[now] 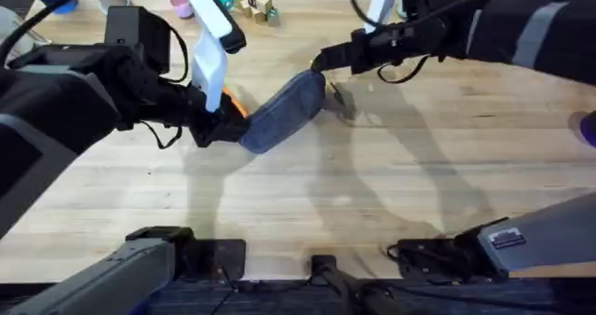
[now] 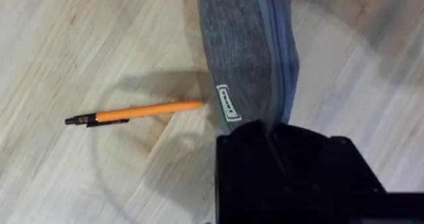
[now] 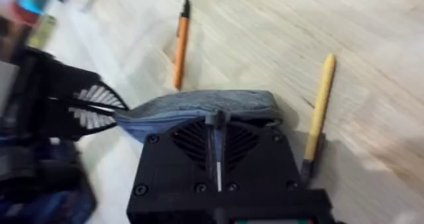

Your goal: Unzip the bag, pick up the pens from the table one at a time and place them inside, then zip the bag closed.

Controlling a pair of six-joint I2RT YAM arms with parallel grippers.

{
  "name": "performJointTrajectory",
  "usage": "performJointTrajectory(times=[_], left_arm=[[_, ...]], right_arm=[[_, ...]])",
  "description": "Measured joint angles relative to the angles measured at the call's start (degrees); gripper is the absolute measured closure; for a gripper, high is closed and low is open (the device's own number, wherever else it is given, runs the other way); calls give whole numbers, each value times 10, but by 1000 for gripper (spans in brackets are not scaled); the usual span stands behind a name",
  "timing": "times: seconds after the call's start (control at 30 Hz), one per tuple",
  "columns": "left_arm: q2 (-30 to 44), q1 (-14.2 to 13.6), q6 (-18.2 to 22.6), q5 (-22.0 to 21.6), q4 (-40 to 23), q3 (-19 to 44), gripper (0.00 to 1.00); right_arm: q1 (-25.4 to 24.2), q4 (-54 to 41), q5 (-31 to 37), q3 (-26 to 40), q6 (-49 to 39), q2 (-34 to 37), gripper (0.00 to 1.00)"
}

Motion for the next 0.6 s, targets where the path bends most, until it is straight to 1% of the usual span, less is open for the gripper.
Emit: performJointTrajectory(times=[0.2,0.47,0.5,0.6], left_arm=[[0,0,0,-2,-2,0,957],[0,0,0,-5,-3,0,957],[0,0,0,-7,-7,0,957],[0,0,0,-7,-7,0,958]], right_arm=[[56,2,99,0,-31,-7,970],[121,6,205,0,-49,-19,970],[147,9,234,0,-52,-20,970],[157,8,257,0,-53,-23,970]])
